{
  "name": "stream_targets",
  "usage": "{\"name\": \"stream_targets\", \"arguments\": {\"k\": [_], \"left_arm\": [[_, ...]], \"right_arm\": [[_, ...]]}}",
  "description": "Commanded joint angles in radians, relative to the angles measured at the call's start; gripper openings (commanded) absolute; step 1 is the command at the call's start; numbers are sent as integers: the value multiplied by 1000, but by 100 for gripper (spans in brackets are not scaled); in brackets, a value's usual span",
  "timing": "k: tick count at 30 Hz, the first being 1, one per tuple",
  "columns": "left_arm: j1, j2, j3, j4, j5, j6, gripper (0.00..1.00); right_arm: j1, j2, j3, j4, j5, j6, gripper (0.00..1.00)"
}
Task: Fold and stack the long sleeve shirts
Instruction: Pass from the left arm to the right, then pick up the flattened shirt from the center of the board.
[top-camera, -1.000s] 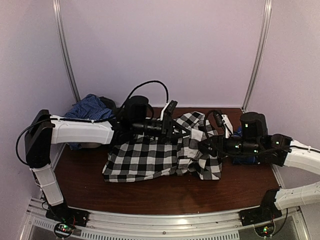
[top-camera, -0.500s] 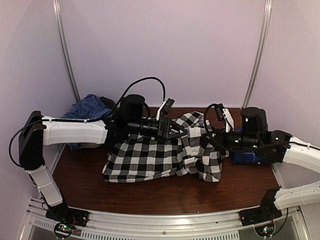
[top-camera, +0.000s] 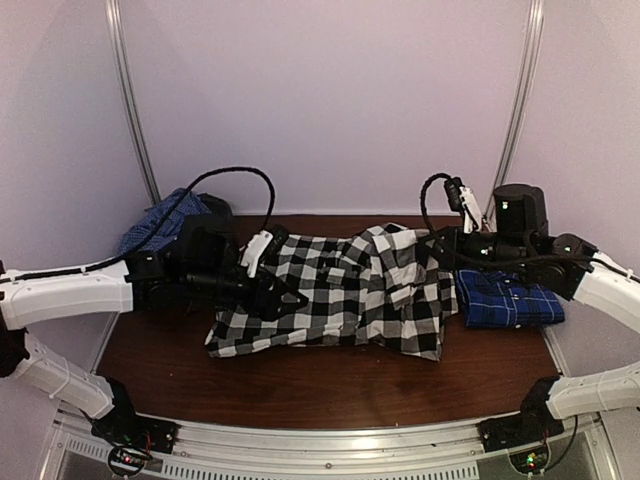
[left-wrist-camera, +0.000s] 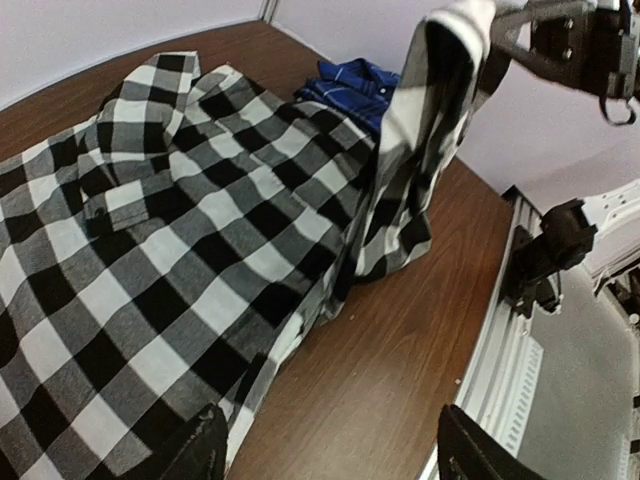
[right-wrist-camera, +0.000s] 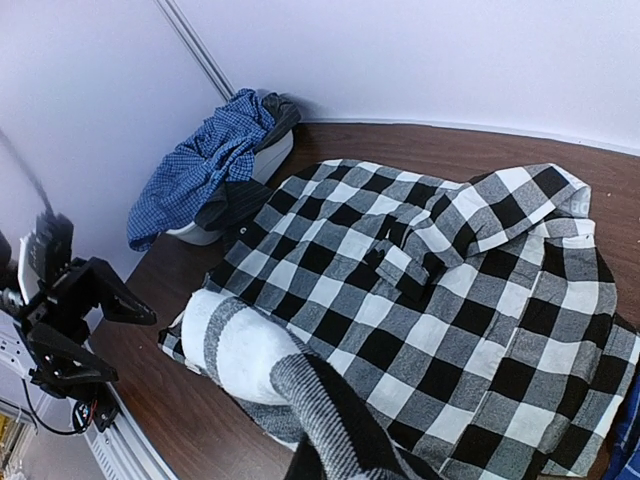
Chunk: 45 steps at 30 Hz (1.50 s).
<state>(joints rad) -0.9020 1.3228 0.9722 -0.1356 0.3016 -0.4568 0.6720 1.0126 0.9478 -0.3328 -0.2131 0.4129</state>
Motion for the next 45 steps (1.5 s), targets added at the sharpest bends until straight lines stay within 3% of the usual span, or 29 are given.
{"name": "stream_targets", "arguments": {"k": [1,5,12,21,23,25,28,37,45], "left_arm": [[6,-97,-116,-119,-161,208,73],[3,-109,-132,-232,-204,293,73],[2,4,-91,-365,-346,411,73],[1,161,-63,-422,-368,519,72],[1,184,-62,-432,-391,529,65],[2,201,-59,-432,-398,532,51],[2,213,-55,-435,-421,526,37],[19,148,-14,-458,-464,546,0],[69,208,121,-523,-450,625,0]], "right_arm": [[-24,29,89,-59,-13,-23,0],[-30,58,109,-74,-20,-34,0],[-39,79,128,-78,-49,-32,0],[-43,69,138,-103,-41,-28,0],[-43,66,138,-110,-38,-28,0],[-45,60,137,-113,-31,-28,0],[-48,54,138,-119,-27,-26,0],[-52,47,146,-147,12,-26,0],[-56,96,236,-208,112,-79,0]]}}
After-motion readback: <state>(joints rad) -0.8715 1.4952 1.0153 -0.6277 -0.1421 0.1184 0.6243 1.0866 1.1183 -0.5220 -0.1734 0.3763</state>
